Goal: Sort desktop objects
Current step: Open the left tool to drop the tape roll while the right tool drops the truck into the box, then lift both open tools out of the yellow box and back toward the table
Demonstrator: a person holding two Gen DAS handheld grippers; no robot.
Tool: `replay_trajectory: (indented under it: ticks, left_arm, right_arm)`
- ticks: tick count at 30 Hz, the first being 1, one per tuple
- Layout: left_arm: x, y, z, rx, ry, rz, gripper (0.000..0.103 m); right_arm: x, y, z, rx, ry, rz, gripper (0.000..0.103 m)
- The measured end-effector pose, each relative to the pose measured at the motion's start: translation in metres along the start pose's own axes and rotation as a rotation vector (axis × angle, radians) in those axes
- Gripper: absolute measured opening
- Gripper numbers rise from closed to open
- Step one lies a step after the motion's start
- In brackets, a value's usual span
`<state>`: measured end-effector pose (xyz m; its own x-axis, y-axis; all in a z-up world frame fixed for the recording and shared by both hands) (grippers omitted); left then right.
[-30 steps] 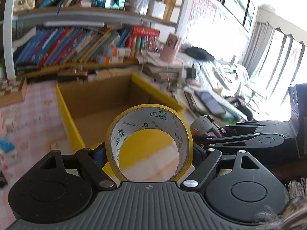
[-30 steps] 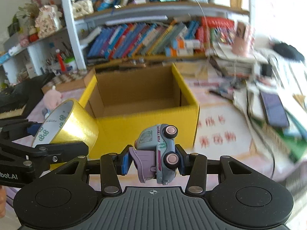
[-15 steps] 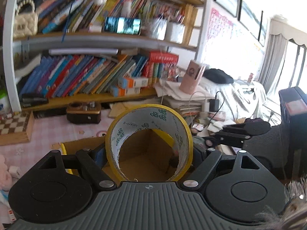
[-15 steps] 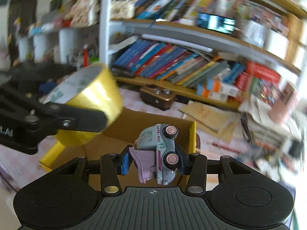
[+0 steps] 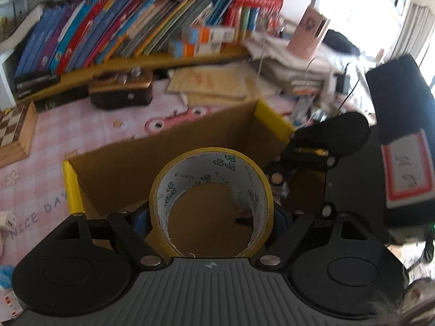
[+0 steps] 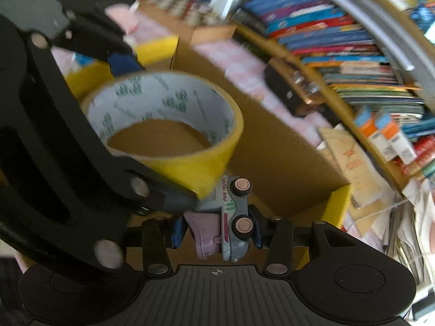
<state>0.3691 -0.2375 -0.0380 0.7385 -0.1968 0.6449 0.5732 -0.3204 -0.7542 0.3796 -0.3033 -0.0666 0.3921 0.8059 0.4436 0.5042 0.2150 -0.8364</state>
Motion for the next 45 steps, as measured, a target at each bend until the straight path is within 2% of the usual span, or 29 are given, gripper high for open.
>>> replay_trajectory:
  ticks: [3,8,10,12,13,15,19,28,33,39,45]
  left_arm:
    - [-0.006,0.01,0.002,0.039,0.033,0.043,0.08]
    - [-0.006,0.016,0.002,0.076,0.071,0.063,0.081]
    - [-0.005,0.017,0.005,0.094,0.06,0.062,0.092]
    - [-0.004,0.017,0.009,0.096,0.039,0.053,0.098]
    - [-0.003,0.015,0.01,0.086,0.029,0.038,0.102]
    - [-0.001,0.011,0.009,0.087,0.03,0.01,0.103]
    - [0.002,-0.002,0.005,0.079,0.028,-0.044,0.103]
    - [0.003,-0.071,-0.007,0.038,0.007,-0.216,0.103]
    - [-0.006,-0.109,-0.013,0.009,0.009,-0.292,0.103]
    - [-0.031,-0.154,-0.011,-0.016,0.021,-0.351,0.103]
    - [-0.068,-0.195,0.009,-0.02,-0.006,-0.379,0.103]
  right_arm:
    - [-0.004,0.011,-0.002,0.035,0.005,0.048,0.046]
    - [-0.006,0.014,0.003,0.048,-0.032,0.074,0.046]
    - [-0.008,0.012,0.005,0.048,-0.036,0.071,0.046]
    - [-0.008,0.009,0.004,0.048,-0.026,0.056,0.047]
    - [-0.007,0.007,0.003,0.042,-0.02,0.048,0.05]
    - [-0.006,0.004,0.001,0.027,-0.008,0.033,0.055]
    - [-0.004,-0.009,-0.005,0.012,0.024,-0.01,0.056]
    - [-0.011,-0.065,-0.016,-0.008,0.211,-0.136,0.056]
    - [-0.015,-0.106,-0.012,-0.064,0.288,-0.202,0.056]
    - [-0.024,-0.152,0.001,-0.135,0.422,-0.291,0.061]
    - [-0.036,-0.182,0.024,-0.177,0.549,-0.327,0.061]
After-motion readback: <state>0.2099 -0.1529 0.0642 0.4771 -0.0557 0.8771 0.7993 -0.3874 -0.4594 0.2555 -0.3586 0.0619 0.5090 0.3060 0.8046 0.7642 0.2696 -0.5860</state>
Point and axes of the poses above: each gripper's, at about its wrist camera, not at the fingertips, and y roughly the way its jaws point, z to its left, x to its top, the point moved 6 cm from there along y, roughly the way its jaws point, and after that the axes turned 1 degree about -x, right-handed, at the moved point
